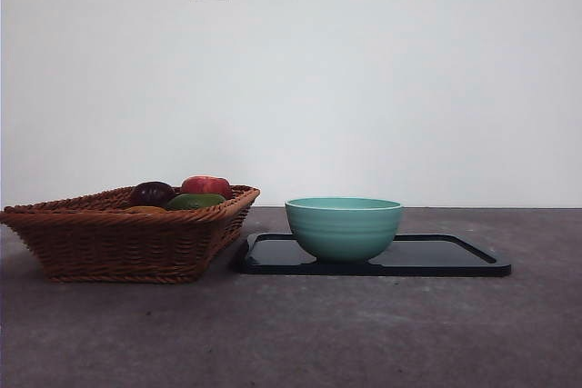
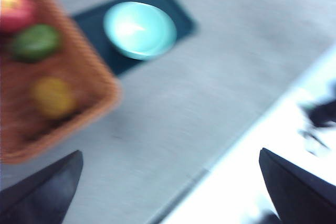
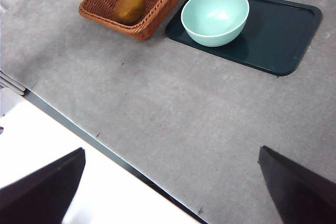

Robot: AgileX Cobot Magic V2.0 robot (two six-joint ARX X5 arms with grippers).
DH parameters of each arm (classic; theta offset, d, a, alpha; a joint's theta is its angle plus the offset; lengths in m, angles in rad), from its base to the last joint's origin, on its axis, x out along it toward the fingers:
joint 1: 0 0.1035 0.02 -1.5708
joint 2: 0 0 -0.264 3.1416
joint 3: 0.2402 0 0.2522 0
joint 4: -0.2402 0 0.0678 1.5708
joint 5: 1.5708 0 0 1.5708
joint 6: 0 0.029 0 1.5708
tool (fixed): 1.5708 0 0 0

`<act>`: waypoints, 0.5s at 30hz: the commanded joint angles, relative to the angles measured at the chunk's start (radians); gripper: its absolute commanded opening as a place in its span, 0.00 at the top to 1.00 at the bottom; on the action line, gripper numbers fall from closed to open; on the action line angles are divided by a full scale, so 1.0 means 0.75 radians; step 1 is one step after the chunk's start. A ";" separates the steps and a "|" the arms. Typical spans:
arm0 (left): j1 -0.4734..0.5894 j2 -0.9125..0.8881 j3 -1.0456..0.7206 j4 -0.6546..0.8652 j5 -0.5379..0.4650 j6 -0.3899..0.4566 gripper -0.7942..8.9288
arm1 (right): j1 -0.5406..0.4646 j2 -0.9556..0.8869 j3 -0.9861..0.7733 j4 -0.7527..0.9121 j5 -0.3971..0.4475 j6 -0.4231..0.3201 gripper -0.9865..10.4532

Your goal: Pick up the wifruite, put it on the bowl, pick up the plate, put it on desk

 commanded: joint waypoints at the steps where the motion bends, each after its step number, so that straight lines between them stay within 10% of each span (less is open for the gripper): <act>1: -0.024 -0.047 0.013 -0.014 0.060 0.055 0.34 | 0.009 0.004 0.017 0.012 0.001 0.016 0.43; 15: -0.115 -0.445 -0.231 -0.005 0.064 0.074 0.34 | 0.009 0.004 0.017 0.011 0.001 0.015 0.43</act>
